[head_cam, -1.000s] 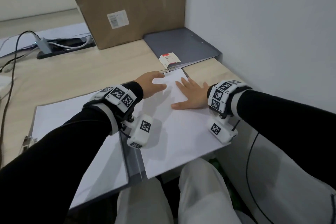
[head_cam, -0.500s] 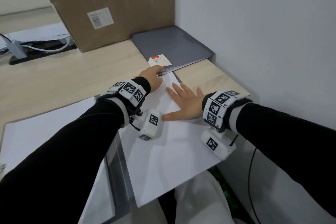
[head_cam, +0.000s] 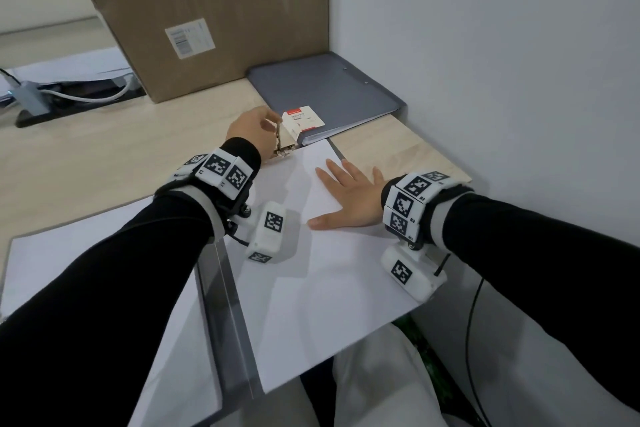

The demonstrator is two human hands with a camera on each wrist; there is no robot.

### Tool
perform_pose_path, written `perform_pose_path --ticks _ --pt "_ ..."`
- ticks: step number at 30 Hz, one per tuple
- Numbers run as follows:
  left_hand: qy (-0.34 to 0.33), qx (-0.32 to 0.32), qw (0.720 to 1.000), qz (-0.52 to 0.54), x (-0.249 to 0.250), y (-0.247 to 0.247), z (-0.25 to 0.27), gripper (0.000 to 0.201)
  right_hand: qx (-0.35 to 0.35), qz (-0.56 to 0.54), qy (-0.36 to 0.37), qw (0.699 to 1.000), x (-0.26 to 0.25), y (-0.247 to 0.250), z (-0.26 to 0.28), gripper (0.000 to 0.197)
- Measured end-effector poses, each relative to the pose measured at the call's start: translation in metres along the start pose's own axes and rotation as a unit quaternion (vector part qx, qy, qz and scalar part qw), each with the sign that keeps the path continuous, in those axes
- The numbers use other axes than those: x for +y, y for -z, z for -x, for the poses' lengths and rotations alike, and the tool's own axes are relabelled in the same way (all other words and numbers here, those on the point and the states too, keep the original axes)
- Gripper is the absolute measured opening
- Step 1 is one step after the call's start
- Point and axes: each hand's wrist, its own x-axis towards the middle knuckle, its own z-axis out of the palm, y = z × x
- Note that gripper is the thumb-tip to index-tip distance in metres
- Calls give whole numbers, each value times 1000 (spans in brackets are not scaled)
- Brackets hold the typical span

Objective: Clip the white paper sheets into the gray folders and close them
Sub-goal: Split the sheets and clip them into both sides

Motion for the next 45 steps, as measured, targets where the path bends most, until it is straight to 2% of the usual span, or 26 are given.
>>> perform_pose_path --ticks 3,6,12,20,28,31,39,43,45 --pt "-9 21 997 -75 -14 15 4 55 0 -3 -1 1000 0 0 1 105" --pt "-25 8 982 -186 -23 30 11 55 -4 -2 0 1000 0 1 2 105" --pt "-54 -66 913 -400 -20 41 20 48 -13 -2 0 1000 -1 3 4 104" --pt "-2 -154 890 -430 -30 36 18 44 -9 -3 -2 1000 -1 1 2 105" --pt "-31 -209 845 -491 -27 27 15 38 -16 -5 -1 1000 -1 2 1 104" --pt "-22 -214 848 -484 -28 28 14 38 -21 -4 0 1000 -1 3 1 104" --pt "3 -212 889 -407 -37 33 18 40 -19 -8 -1 1000 -3 6 5 102" --pt "-2 -206 910 -359 -51 32 14 25 -14 -6 -5 1000 -4 5 6 102" --pt "7 -191 917 -351 -55 32 15 26 -14 -5 -7 1000 -4 5 5 102"
